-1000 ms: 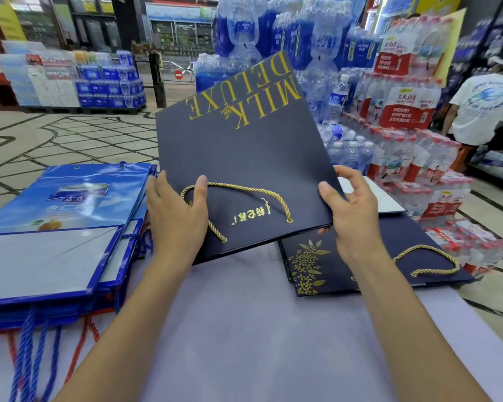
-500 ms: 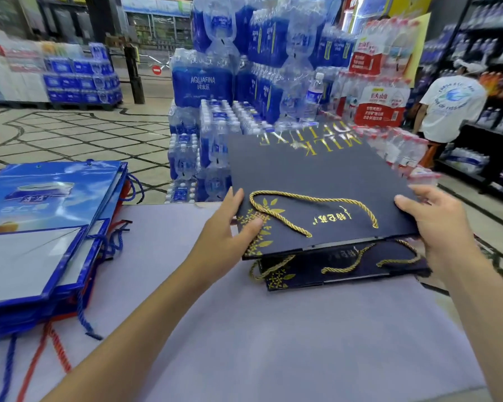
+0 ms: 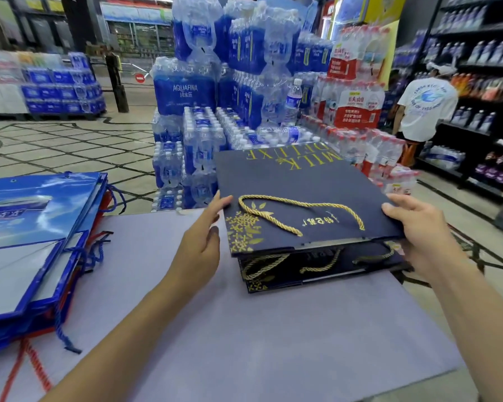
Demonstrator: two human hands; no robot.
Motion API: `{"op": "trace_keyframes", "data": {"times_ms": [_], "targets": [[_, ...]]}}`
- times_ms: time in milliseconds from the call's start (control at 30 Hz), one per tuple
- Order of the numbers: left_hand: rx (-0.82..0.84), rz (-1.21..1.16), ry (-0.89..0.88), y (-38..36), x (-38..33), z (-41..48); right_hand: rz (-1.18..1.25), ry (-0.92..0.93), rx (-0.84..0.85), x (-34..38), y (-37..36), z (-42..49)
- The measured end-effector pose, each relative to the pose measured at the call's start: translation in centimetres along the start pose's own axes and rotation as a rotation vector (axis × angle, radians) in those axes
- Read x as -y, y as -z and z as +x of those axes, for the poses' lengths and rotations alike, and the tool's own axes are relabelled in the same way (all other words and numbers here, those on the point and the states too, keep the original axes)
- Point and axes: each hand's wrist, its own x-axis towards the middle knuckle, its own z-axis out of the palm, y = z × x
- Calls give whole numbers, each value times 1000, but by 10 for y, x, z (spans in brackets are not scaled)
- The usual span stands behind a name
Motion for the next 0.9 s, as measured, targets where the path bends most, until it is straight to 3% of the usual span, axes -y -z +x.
{"op": "trace_keyframes", "data": {"times_ms": [133,267,433,633,800,900], "targets": [[-188,386,-204,17,8,17,123,-46,143,30,9,-2],[-251,498,-322,36,9,30,255,-84,294,58,12,-8],[-307,348,-228,53,-8,38,364,-35,424,69,6,1],[-310,112,54,36,-36,54,-77,135,338,49,-48,10],[-132,-109,162,28,-33,59,-251,233,290,39,-68,42],[-107,-228,265,29,-32,59,-253,326,251,45,-59,39]]}}
